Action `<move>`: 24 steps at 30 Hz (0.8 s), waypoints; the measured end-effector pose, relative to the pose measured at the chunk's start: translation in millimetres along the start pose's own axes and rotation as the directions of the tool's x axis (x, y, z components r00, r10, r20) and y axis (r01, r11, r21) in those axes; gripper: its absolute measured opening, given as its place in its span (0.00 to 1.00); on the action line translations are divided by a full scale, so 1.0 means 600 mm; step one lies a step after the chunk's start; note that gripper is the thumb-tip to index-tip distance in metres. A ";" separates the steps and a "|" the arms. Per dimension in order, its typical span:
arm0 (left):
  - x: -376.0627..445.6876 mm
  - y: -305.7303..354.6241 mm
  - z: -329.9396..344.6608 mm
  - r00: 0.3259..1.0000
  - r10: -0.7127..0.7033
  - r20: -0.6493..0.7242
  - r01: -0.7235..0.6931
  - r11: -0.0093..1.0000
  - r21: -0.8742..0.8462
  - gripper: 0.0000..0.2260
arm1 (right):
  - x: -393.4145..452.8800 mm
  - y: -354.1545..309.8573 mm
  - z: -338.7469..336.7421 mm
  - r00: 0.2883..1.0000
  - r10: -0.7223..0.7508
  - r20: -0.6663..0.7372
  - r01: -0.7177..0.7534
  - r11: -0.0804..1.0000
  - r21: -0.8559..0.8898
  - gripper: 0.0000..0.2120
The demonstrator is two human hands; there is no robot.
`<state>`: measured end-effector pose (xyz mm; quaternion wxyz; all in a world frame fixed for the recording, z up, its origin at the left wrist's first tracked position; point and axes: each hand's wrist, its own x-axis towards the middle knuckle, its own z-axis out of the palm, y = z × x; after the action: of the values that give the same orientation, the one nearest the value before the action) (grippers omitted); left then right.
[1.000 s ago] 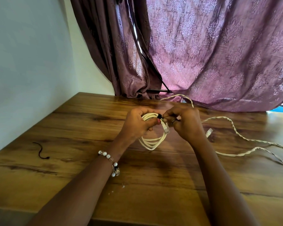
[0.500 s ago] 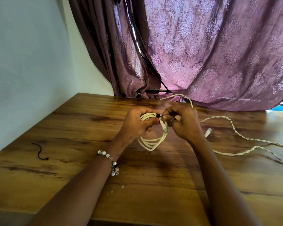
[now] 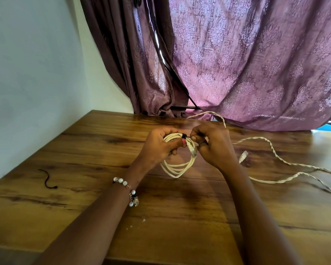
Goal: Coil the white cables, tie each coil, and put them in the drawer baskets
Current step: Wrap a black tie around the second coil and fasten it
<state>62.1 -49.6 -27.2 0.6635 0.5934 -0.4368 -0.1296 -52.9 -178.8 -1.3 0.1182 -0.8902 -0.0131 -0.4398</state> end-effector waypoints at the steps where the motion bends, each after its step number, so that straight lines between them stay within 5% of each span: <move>1: 0.000 0.000 0.000 1.000 -0.007 0.001 0.007 1.000 -0.005 0.08 | 0.000 0.001 0.000 1.000 -0.009 -0.004 0.009 1.000 -0.008 0.04; 24: -0.003 0.008 0.000 0.997 0.071 0.031 -0.073 0.995 0.064 0.06 | 0.001 -0.007 0.002 0.998 -0.059 0.002 0.059 0.998 -0.015 0.13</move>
<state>59.5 -46.8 -23.5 0.6418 0.5968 -0.4713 -0.0996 -52.2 -174.7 -0.5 0.0986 -0.8906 -0.0361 -0.4426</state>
